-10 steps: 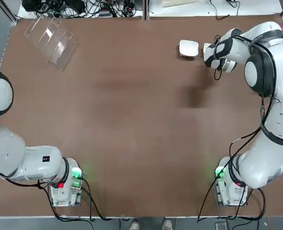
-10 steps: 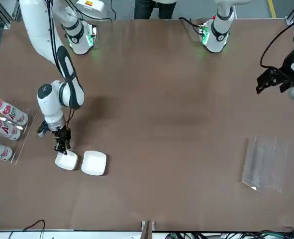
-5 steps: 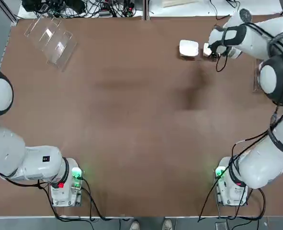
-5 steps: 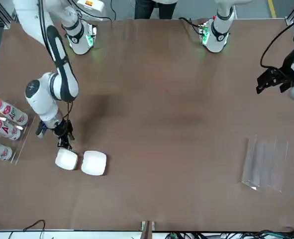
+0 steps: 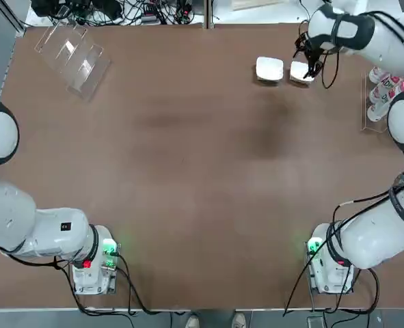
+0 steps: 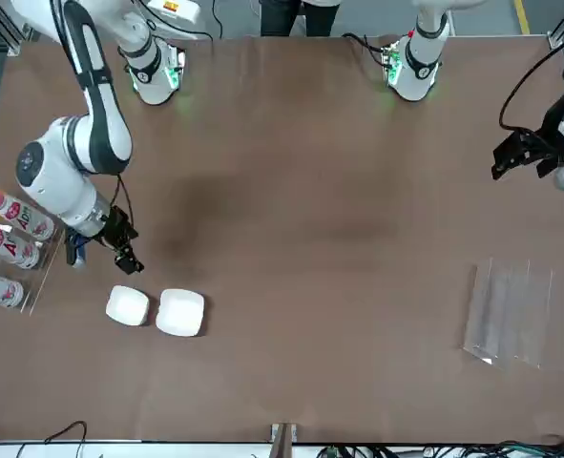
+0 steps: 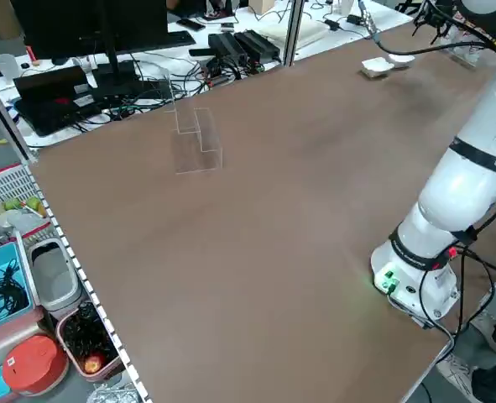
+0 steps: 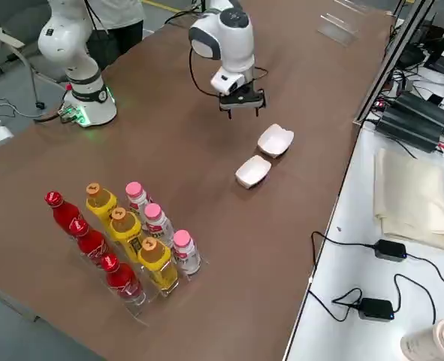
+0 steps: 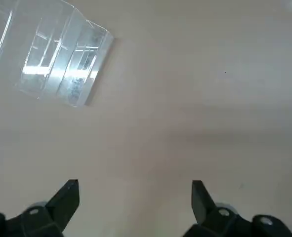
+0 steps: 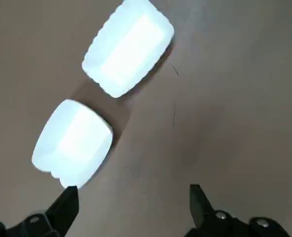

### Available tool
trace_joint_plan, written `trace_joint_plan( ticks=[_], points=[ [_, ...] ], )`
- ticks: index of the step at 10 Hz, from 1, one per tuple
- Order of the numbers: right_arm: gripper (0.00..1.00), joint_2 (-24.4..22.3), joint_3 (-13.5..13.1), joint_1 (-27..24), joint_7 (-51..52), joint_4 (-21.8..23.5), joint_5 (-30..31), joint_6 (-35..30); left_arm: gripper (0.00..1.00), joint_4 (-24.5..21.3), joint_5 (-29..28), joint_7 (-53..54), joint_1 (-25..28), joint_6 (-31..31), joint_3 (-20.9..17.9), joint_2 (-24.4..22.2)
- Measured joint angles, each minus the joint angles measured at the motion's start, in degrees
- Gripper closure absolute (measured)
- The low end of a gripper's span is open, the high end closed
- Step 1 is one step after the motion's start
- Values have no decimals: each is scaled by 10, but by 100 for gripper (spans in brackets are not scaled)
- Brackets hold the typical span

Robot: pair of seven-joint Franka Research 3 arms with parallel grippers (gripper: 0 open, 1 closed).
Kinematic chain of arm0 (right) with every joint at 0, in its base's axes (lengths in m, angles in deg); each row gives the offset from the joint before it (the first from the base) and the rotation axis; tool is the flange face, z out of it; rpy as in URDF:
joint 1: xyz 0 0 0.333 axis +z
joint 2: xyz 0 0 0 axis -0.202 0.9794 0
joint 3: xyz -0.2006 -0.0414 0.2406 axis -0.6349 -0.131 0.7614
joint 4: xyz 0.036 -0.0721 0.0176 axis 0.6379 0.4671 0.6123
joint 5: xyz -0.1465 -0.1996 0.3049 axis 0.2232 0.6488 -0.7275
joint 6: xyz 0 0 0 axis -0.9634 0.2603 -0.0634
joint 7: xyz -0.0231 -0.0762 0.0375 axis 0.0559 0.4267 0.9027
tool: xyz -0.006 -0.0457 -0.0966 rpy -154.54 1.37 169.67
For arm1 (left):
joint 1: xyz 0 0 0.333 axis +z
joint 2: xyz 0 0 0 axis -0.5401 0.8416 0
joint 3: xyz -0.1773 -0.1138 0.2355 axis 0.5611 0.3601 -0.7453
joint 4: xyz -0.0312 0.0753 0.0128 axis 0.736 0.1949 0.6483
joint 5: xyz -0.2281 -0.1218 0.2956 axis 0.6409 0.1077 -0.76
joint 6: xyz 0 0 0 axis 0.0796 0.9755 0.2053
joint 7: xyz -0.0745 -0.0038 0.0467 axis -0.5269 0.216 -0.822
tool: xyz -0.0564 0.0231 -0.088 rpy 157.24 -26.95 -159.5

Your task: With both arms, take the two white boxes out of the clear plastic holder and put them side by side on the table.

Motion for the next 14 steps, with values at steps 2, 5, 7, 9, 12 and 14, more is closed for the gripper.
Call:
trace_joint_plan(
  ticks=[2, 5, 7, 9, 12, 14],
  points=[
    [0, 0, -1, -9, 180, -65, 58, -96, 0, 0, 0, -3, -1, -1, 1, 0],
    [0, 0, -2, -23, 324, -130, 76, -156, 0, 0, 0, 2, -2, -1, 4, 0],
    [0, -1, -2, -30, 377, -186, 83, -213, 0, 0, 0, 2, -2, -1, 4, 0],
    [0, -2, -3, -42, 432, -230, 95, -259, 0, 1, 0, 3, -3, -1, 4, 0],
    [0, -3, 7, -102, 479, -287, 97, -328, 0, 1, 0, 4, -3, -1, 6, 0],
    [0, -6, 84, -199, 489, -301, 115, -339, 0, 1, 0, 4, -3, -1, 6, 0]
  ],
)
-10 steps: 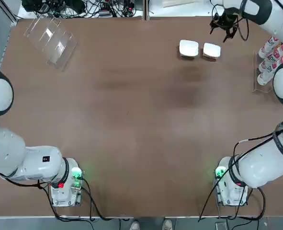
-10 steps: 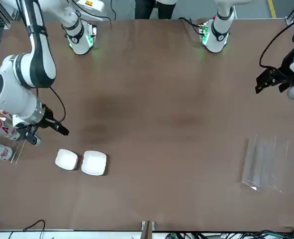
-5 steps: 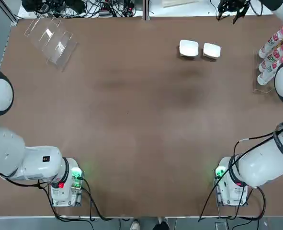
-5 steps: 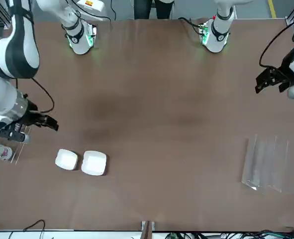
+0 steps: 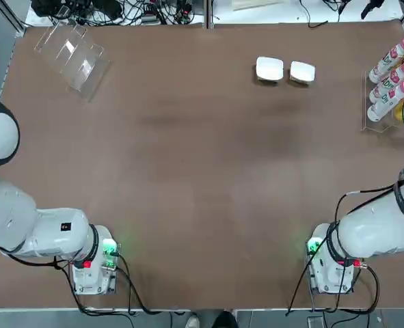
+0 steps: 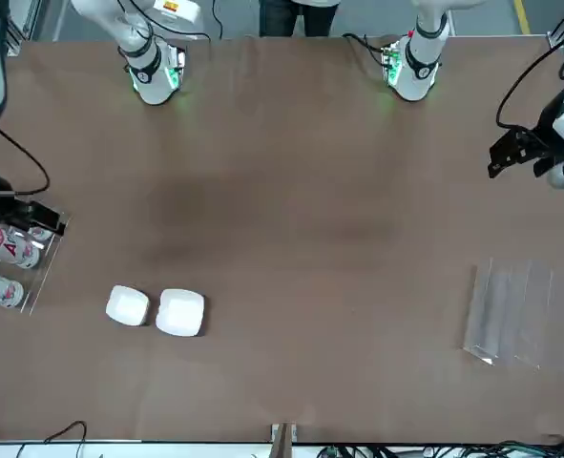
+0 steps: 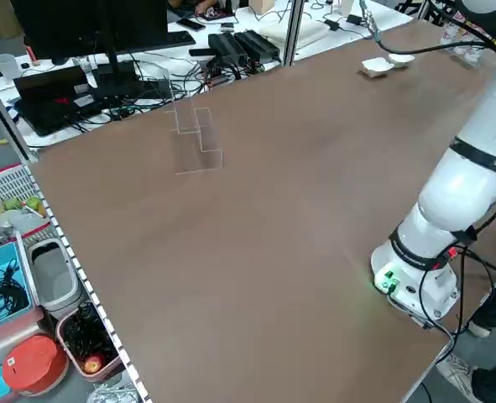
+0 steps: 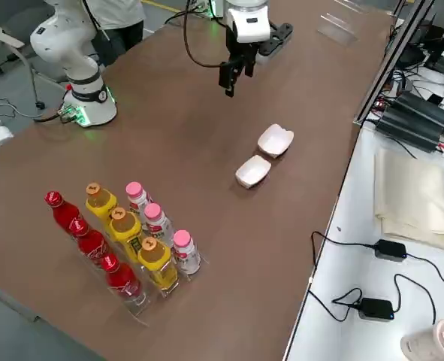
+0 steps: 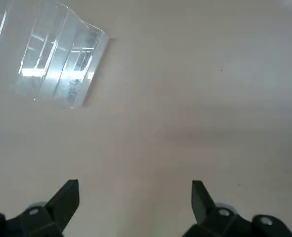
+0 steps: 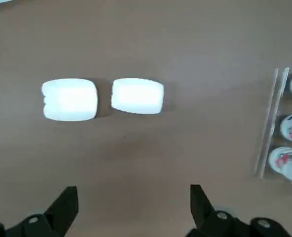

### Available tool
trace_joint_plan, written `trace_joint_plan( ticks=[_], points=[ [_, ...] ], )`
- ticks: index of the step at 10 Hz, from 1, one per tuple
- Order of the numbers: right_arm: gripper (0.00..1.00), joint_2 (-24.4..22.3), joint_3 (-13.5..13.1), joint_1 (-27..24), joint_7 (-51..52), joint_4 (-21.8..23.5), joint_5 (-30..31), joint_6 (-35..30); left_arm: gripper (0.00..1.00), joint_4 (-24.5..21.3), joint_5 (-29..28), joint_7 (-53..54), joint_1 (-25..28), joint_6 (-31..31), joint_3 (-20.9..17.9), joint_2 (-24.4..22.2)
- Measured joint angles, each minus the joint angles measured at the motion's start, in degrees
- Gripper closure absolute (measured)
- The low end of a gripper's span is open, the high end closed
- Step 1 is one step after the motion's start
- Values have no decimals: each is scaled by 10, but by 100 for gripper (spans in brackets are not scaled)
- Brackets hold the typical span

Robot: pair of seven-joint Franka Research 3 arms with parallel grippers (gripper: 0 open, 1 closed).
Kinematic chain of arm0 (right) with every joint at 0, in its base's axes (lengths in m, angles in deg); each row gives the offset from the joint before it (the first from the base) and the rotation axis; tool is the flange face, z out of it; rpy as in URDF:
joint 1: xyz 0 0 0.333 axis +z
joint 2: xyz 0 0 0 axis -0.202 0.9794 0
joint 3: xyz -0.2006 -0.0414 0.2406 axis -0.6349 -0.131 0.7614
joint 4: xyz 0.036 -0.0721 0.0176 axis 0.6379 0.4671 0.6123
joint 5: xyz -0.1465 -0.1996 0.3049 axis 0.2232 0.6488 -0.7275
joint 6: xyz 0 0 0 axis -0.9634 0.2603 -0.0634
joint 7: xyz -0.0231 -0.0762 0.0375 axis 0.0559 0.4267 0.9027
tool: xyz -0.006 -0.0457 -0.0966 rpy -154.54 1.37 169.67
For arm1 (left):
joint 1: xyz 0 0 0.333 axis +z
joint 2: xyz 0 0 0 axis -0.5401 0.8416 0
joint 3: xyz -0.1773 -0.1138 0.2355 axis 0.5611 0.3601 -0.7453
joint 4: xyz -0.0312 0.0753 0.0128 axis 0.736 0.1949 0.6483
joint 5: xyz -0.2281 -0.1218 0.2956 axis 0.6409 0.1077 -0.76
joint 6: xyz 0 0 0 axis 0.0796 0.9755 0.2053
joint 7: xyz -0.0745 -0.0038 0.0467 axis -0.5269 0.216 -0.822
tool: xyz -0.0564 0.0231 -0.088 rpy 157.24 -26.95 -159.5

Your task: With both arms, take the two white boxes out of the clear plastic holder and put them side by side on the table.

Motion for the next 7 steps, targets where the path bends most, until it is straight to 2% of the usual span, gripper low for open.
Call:
trace_joint_plan(
  ticks=[1, 2, 7],
  points=[
    [0, -6, 26, -19, 0, -6, 17, -4, 0, 0, 0, 0, 0, 0, 0, 0],
    [0, -17, 35, -21, -3, -8, 26, -9, 0, 0, 0, 0, 0, 0, 1, 0],
    [0, -48, 38, -25, -8, -8, 30, -19, 0, 0, 0, 0, -1, 0, 1, 0]
  ],
)
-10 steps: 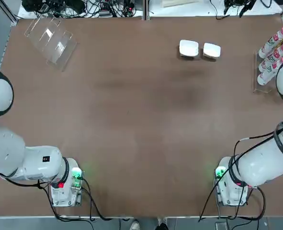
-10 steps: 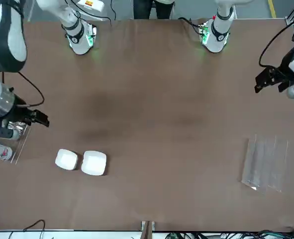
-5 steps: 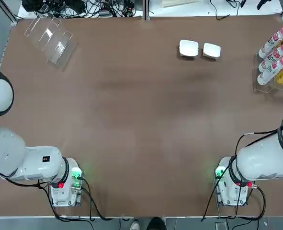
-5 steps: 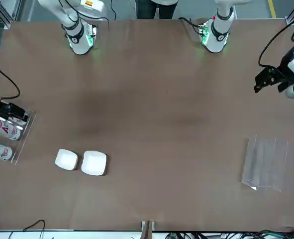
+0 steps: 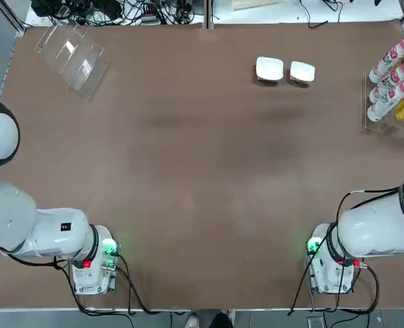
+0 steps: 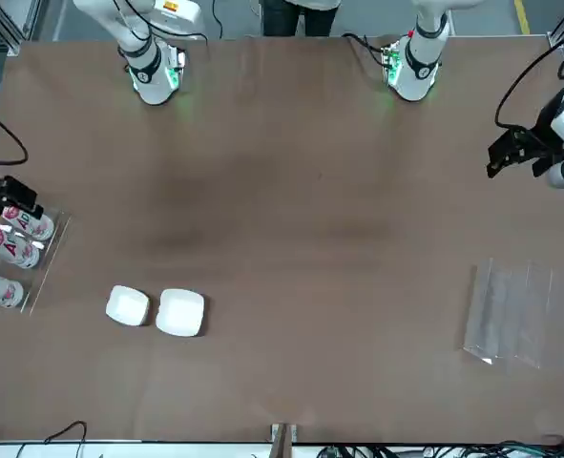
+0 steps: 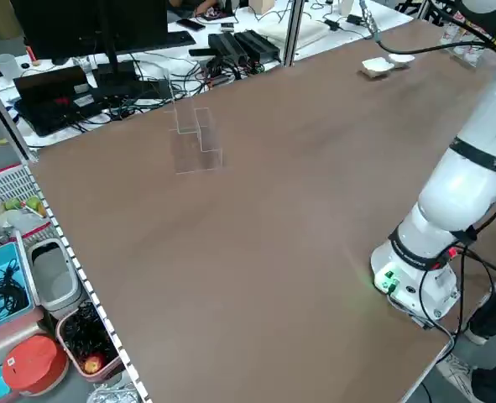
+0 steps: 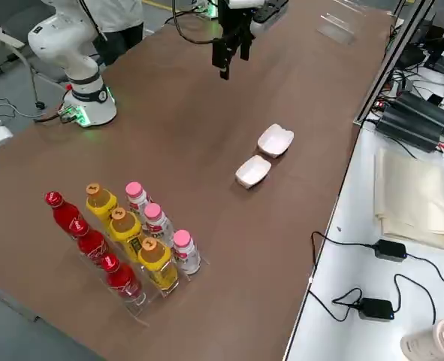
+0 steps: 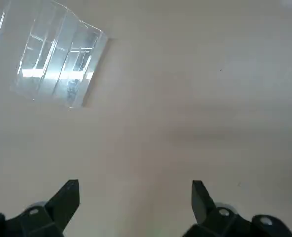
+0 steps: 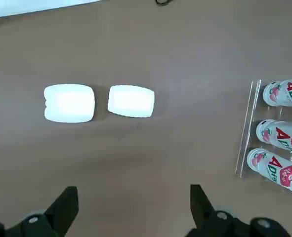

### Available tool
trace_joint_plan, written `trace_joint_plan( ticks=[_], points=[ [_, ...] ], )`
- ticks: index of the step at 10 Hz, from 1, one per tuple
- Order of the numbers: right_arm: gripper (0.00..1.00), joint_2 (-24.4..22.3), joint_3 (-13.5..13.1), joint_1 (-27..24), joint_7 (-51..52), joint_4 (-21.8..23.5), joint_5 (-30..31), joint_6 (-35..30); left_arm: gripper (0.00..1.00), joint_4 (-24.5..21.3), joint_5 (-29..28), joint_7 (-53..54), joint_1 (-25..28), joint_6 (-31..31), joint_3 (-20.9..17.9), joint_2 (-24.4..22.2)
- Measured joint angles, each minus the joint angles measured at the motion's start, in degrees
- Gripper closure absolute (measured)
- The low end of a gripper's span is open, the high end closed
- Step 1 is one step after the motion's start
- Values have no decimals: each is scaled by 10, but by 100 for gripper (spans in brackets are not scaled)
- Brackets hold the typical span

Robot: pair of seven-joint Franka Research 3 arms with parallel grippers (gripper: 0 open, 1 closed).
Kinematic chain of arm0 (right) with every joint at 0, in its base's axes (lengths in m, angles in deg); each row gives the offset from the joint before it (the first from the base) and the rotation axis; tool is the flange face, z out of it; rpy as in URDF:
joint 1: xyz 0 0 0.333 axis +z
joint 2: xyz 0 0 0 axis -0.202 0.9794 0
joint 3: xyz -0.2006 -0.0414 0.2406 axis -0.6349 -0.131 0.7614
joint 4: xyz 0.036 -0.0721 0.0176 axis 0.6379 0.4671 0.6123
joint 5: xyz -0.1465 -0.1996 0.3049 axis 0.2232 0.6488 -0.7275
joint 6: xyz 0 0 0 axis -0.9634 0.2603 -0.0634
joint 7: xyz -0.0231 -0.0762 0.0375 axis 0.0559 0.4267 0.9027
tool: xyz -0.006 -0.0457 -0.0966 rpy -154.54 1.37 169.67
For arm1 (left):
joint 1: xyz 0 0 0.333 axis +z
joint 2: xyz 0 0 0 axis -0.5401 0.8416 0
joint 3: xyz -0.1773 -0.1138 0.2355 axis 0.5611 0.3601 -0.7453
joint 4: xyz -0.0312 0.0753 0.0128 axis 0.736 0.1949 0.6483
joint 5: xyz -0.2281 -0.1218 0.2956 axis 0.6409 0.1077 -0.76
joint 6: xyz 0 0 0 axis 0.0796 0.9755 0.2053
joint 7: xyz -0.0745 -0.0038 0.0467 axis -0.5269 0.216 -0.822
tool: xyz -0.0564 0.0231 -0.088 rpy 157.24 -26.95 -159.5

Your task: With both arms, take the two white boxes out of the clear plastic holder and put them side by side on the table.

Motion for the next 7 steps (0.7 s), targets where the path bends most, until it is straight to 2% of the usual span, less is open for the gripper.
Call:
trace_joint_plan(
  ticks=[7],
  points=[
    [0, -16, 0, 0, -4, -6, 2, -23, 0, 0, 0, 0, -1, 0, 1, 0]
  ],
)
